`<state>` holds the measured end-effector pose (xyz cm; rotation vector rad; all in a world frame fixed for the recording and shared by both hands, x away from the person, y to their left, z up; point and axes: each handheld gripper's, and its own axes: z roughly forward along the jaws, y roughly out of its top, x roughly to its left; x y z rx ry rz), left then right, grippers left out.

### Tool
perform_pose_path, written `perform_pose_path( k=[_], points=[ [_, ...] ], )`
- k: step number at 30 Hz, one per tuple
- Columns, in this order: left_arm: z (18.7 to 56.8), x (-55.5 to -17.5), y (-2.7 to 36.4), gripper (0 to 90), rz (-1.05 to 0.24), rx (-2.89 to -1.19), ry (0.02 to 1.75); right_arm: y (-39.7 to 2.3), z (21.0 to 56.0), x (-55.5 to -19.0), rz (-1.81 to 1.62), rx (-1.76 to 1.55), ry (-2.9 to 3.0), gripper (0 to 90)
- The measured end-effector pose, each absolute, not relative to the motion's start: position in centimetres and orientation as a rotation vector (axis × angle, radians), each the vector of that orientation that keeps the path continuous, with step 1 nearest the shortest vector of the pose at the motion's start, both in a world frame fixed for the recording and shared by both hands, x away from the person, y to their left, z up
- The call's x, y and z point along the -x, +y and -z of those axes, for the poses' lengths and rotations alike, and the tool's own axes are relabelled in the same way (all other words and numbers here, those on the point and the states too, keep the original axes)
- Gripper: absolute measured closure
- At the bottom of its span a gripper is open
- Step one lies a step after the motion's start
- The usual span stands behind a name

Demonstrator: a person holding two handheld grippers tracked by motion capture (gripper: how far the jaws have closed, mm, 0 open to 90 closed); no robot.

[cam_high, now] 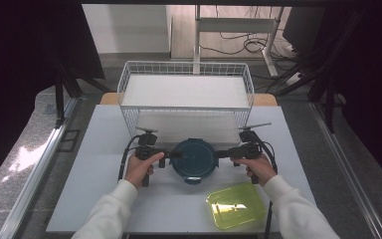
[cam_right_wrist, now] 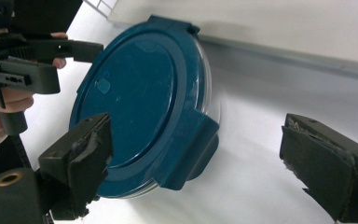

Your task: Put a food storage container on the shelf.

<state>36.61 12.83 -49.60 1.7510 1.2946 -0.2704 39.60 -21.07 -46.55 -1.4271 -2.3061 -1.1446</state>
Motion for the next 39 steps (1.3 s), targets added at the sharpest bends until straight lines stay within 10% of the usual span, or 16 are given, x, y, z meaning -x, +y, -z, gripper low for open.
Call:
perform_pose_path(
  k=[39],
  points=[
    [51.9,-36.9,11.2,19.9,0.412,-1.729,1.327,-19.4,50.1,-40.8,1.028,1.323,-2.110,31.5]
  ],
)
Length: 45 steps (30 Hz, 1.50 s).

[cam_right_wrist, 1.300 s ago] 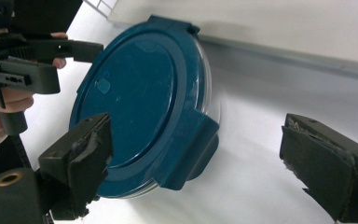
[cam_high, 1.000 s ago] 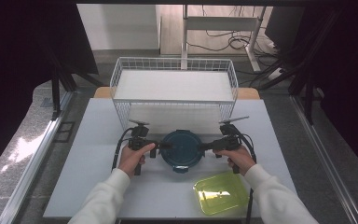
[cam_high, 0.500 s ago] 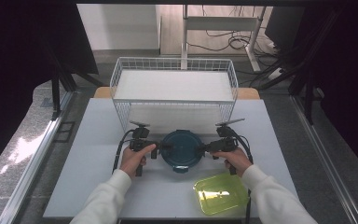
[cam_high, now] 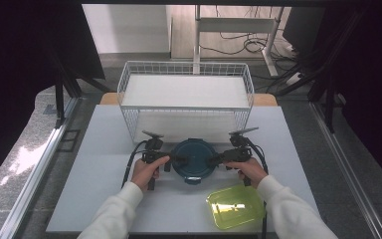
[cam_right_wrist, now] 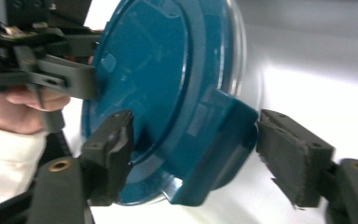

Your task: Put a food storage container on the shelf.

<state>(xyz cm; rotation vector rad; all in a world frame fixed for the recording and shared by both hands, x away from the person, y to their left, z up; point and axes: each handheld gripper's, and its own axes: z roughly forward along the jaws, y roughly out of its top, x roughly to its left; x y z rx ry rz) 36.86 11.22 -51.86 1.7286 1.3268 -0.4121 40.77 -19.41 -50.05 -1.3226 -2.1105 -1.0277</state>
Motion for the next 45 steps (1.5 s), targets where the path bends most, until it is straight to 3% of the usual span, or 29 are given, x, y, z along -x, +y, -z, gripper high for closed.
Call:
perform_pose_path(
  k=[19,45],
  points=[
    [50.6,-36.1,11.4,29.1,0.385,-1.703,1.375,-19.5,48.8,-41.0,0.991,1.372,-2.070,41.4],
    [50.0,-35.8,10.6,34.3,0.388,-1.681,1.365,-20.8,47.9,-40.6,1.057,1.417,-2.049,43.6]
  ],
)
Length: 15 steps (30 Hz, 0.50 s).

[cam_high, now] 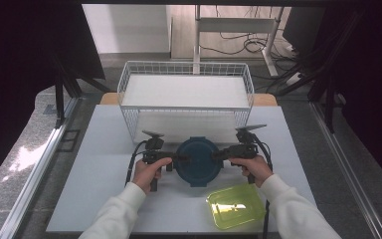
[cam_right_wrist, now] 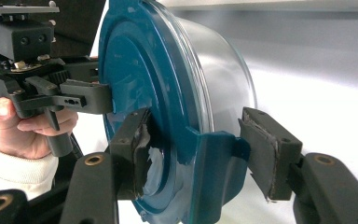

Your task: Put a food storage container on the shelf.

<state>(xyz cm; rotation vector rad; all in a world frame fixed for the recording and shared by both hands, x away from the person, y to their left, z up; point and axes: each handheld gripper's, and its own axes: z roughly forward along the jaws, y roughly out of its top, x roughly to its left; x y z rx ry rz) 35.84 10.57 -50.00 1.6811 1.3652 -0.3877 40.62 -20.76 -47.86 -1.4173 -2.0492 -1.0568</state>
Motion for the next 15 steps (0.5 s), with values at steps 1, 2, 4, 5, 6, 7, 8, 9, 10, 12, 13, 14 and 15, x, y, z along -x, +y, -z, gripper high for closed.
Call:
perform_pose_path(
  k=[1,2,4,5,6,7,8,9,10,12,13,14,15],
  points=[
    [49.8,-35.9,10.5,34.4,0.383,-1.686,1.360,-21.0,47.8,-40.6,1.064,1.418,-2.042,43.6],
    [49.8,-35.9,10.5,34.5,0.383,-1.686,1.360,-21.0,47.8,-40.6,1.064,1.418,-2.042,43.6],
    [49.4,-36.0,10.3,34.6,0.378,-1.690,1.359,-21.1,47.6,-40.6,1.081,1.420,-2.039,43.6],
    [49.2,-36.0,10.3,34.6,0.375,-1.690,1.358,-21.2,47.5,-40.5,1.087,1.419,-2.039,43.6],
    [49.0,-36.1,10.2,34.7,0.371,-1.692,1.356,-21.2,47.4,-40.5,1.089,1.420,-2.037,43.5],
    [48.8,-36.1,10.2,34.8,0.364,-1.693,1.350,-21.4,47.1,-40.4,1.106,1.426,-2.032,43.5],
    [48.6,-36.1,10.1,34.8,0.364,-1.695,1.348,-21.4,47.1,-40.4,1.106,1.426,-2.032,43.5],
    [48.4,-36.1,10.0,34.9,0.358,-1.697,1.345,-21.5,46.9,-40.4,1.108,1.425,-2.034,43.4],
    [48.2,-36.2,9.9,35.0,0.358,-1.690,1.344,-21.6,46.8,-40.4,1.119,1.425,-2.035,43.4],
    [47.9,-36.2,9.8,35.2,0.358,-1.699,1.335,-21.7,46.5,-40.3,1.123,1.426,-2.039,43.4],
    [47.7,-36.1,9.8,35.2,0.355,-1.702,1.330,-21.8,46.2,-40.3,1.130,1.428,-2.039,43.4],
    [47.5,-36.1,9.7,35.3,0.353,-1.702,1.327,-22.0,46.1,-40.2,1.131,1.426,-2.043,43.4],
    [47.4,-36.1,9.6,35.4,0.352,-1.702,1.322,-22.0,45.9,-40.1,1.138,1.427,-2.044,43.4]
  ],
)
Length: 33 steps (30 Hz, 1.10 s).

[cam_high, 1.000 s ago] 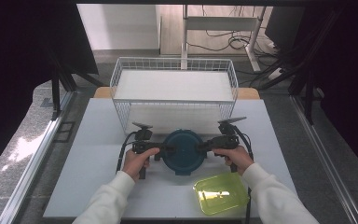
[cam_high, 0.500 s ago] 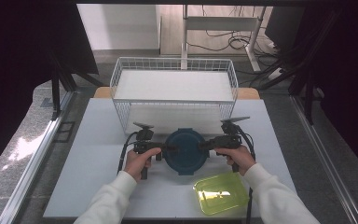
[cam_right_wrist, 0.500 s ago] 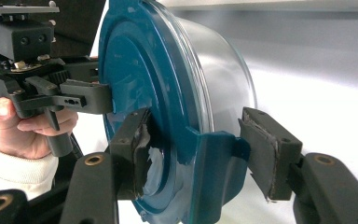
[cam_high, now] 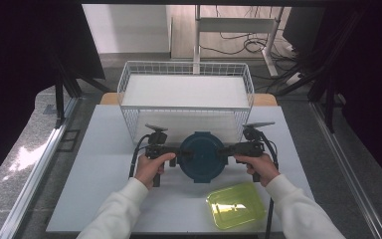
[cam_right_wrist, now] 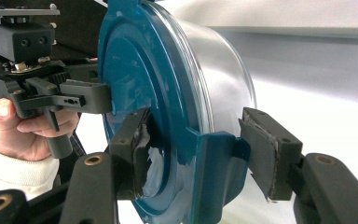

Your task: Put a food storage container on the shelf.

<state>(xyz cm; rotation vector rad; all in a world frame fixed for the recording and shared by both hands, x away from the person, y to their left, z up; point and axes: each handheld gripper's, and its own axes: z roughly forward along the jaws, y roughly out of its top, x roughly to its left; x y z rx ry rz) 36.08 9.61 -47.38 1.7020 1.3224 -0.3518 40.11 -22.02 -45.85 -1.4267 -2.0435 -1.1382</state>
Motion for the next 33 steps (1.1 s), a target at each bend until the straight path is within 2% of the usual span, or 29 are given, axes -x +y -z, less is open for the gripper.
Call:
perform_pose_path(
  k=[33],
  points=[
    [40.9,-34.5,9.5,37.5,0.294,-1.705,1.241,-22.5,39.1,-37.7,1.254,1.438,-2.091,42.6]
  ],
)
